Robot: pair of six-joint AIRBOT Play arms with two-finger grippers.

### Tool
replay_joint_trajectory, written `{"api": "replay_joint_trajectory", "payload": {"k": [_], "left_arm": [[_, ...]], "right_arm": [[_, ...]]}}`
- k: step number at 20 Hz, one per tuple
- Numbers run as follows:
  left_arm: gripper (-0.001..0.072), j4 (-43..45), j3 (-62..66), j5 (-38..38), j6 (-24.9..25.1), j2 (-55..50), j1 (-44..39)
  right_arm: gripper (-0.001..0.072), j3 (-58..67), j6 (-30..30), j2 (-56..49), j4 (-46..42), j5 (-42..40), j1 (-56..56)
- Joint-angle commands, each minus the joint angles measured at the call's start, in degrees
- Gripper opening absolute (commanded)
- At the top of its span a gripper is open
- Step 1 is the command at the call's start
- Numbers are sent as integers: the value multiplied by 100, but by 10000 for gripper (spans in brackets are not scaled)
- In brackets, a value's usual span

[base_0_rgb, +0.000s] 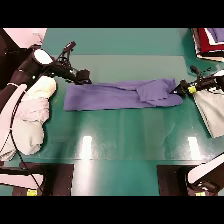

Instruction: Fold the shirts.

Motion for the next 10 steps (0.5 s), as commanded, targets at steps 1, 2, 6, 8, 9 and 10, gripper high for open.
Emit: {"api": "replay_joint_trajectory", "payload": {"k": [1,2,6,8,9,10], "left_arm": [[23,-7,125,374,-197,-326,-317],[23,-9,302,365,-203,-509,-413],[23,-26,1241,367,-358,-1349,-798],[23,-44,1644,345,-354,-1762,-1023],[23,-44,1823,348,-356,-1956,-1141],[23,-44,1993,345,-358,-2131,-1248]], "right_arm": [[17,254,-68,-2,11,404,13],[17,511,26,15,9,754,37],[17,1355,732,669,13,898,304],[17,1777,1040,1045,13,898,538],[16,2002,1176,1178,13,931,675],[17,2225,1298,1305,13,946,841]]}}
